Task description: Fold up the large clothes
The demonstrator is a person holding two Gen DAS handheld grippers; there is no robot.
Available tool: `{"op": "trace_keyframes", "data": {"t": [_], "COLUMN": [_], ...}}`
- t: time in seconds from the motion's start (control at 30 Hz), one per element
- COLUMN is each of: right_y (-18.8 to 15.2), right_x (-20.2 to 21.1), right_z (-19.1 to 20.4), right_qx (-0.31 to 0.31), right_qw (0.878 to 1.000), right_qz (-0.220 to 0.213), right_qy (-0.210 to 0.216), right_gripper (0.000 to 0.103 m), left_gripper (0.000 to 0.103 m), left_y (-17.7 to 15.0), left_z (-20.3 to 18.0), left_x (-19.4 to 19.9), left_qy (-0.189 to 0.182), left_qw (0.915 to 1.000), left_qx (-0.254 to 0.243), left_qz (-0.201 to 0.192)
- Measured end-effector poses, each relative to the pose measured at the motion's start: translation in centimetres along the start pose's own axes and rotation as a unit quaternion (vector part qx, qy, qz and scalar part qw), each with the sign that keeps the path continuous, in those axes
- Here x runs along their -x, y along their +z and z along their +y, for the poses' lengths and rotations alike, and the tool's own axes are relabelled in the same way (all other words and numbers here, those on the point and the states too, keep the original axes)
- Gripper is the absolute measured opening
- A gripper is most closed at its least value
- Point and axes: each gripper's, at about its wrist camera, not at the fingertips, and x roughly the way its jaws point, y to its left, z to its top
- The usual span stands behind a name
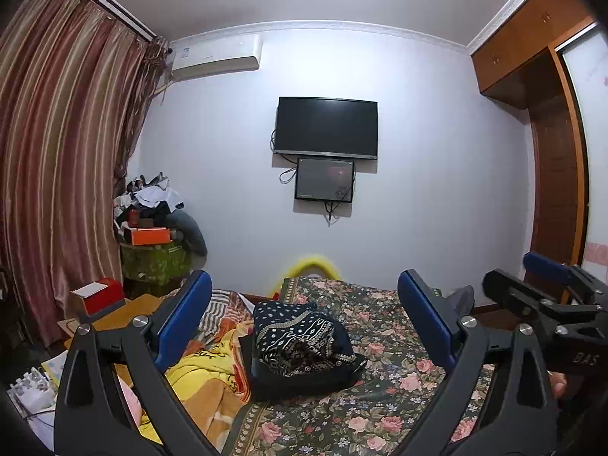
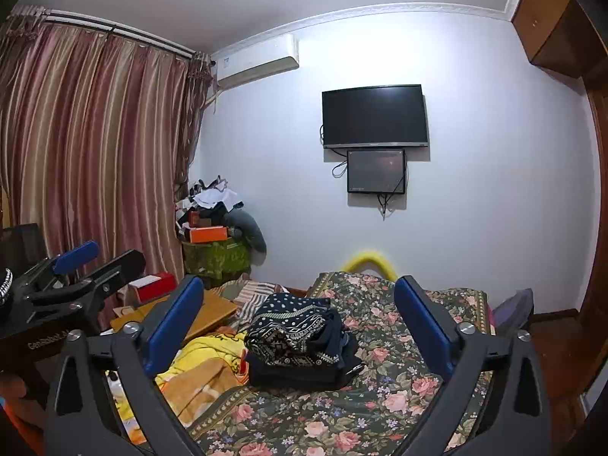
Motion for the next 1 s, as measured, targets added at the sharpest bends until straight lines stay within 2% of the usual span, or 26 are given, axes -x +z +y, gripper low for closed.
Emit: {"op": "trace_keyframes", "data": {"t": [1.0], "right_y": [-1.2], "right_x": [1.3], "right_z": [-1.4], "right_qx": [-0.025], "right_qw": [0.999], "right_qz": [0.016], "right_qy": [-0.013], "right_gripper": [0.102], "left_gripper": [0.099], "left_y": [-1.7], "left_z": [-0.4], "left_x": [-2.0], "left_qy": [0.006], "left_qw": [0.9996], "left_qx": [-0.006], "left_qz": [0.027]}}
